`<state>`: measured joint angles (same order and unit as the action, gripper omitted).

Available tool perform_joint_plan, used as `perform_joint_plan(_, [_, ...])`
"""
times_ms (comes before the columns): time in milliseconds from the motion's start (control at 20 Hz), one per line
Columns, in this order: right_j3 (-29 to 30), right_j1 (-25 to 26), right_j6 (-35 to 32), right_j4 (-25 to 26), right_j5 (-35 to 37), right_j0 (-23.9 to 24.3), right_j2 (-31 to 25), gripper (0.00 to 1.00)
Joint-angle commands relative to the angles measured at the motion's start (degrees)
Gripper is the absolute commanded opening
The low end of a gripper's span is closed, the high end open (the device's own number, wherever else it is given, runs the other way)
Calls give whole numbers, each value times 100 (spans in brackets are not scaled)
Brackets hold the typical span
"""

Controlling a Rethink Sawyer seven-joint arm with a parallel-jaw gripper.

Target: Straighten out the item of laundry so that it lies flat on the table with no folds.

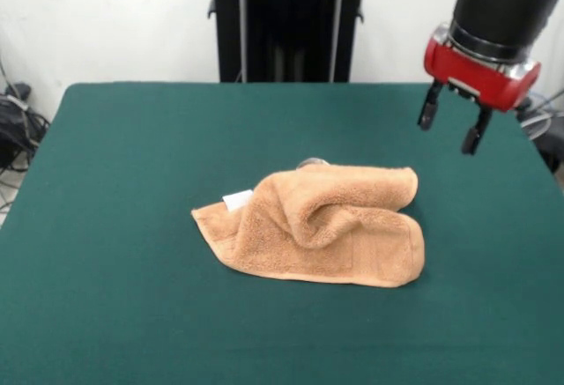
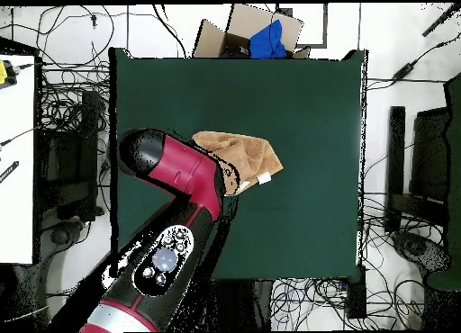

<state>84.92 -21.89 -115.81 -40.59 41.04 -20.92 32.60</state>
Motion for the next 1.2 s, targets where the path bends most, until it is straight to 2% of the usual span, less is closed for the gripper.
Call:
perform_joint_plan(50, [-630,465,-2200,193,637,-73,56,100])
perform_joint_plan(300, [-1041,756,-2529,186,732,-54,177,100])
perform_joint_plan(500, [-1224,901,-2515,194,632,49,174,100])
perform_joint_plan(650, [-1376,919,-2673,229,917,135,326,100])
perform_joint_plan(850, [-1909,1190,-3116,177,1513,383,487,100])
perform_joint_plan(1000, [-2279,1414,-3568,75,1700,447,682,100])
perform_joint_plan(1200, [-2333,1429,-3659,49,1734,456,744,100])
